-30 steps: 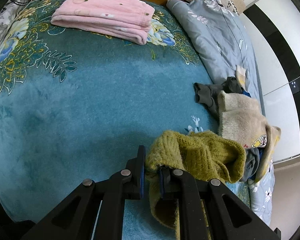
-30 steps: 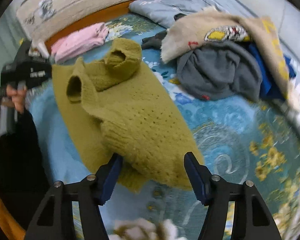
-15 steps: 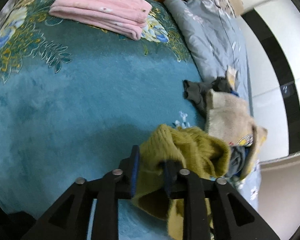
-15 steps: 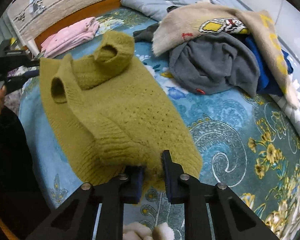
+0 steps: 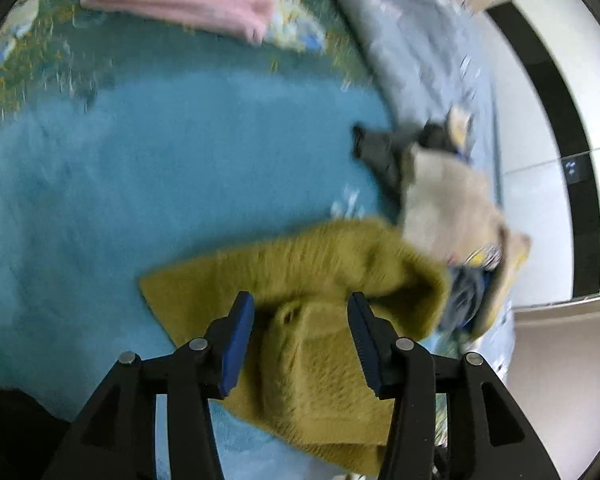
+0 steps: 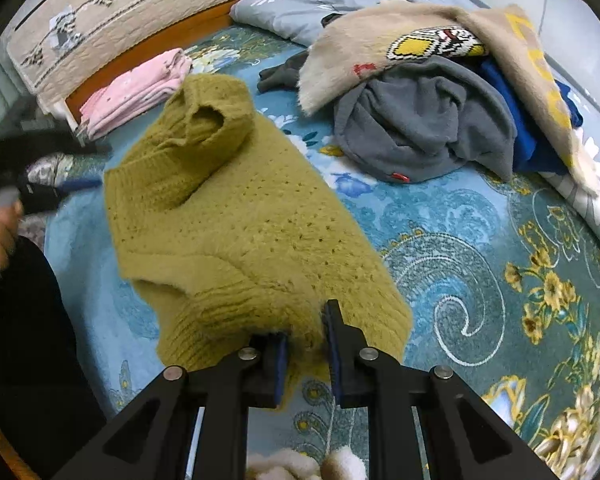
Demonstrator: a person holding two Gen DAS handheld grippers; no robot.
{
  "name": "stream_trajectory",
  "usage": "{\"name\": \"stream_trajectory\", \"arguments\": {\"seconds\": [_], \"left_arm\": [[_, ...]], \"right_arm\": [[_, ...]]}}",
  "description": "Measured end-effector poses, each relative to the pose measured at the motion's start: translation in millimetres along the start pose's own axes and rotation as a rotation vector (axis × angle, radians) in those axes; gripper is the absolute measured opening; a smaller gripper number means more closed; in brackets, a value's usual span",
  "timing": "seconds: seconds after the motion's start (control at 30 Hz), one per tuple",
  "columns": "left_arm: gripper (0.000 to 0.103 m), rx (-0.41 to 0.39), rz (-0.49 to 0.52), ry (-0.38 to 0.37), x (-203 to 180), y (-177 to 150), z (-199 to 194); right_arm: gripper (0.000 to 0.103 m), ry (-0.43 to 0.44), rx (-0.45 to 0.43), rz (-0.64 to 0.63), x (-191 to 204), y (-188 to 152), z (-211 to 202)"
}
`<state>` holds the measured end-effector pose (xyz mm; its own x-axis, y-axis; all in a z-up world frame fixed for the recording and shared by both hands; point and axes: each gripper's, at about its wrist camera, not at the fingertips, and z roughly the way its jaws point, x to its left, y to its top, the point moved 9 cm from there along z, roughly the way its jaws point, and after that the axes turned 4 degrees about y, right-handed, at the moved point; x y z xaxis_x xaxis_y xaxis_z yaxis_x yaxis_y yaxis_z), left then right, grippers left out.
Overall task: Fold clothes
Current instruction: 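Lift the sweater with both grippers and shake it open in the air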
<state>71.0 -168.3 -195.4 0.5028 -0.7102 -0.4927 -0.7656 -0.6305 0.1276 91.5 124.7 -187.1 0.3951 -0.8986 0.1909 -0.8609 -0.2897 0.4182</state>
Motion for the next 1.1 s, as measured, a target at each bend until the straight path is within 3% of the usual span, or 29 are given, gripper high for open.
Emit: {"name": "stream_trajectory", "arguments": {"seconds": [0.17,0.43,0.5,0.57,0.63,0.73,0.87,1.1], "left_arm": [[0.050,0.089,0.003,0.070,9,-31,26],[0.049,0.148,0.065,0.112,-18,-53,39],[0.044,0.159,0.080,0.140,-23,-54,49],[0.016,0.167,0.087,0.173,-21,-54,57],[0.010,0.172,0.076,0.181,-18,-54,60],[0.009,0.157,0.049,0.114,-21,-46,54],[0.008,0.117,0.029,-0.010,-40,-23,36],[0.008,-0.005,0.082,-0.302,-134,38,-38]], "right_arm": [[0.018,0.013,0.005,0.025,-1,-1,4],[0.018,0.022,0.008,0.040,-3,-2,4],[0.018,0.023,0.006,0.042,-3,-2,3],[0.018,0.020,0.006,0.037,-2,-2,2],[0.018,0.010,0.004,0.032,-2,-1,1],[0.018,-0.018,-0.006,0.028,-4,5,-2],[0.013,-0.080,-0.081,0.016,-14,37,-22],[0.010,-0.168,-0.334,0.020,-36,141,-107]]}}
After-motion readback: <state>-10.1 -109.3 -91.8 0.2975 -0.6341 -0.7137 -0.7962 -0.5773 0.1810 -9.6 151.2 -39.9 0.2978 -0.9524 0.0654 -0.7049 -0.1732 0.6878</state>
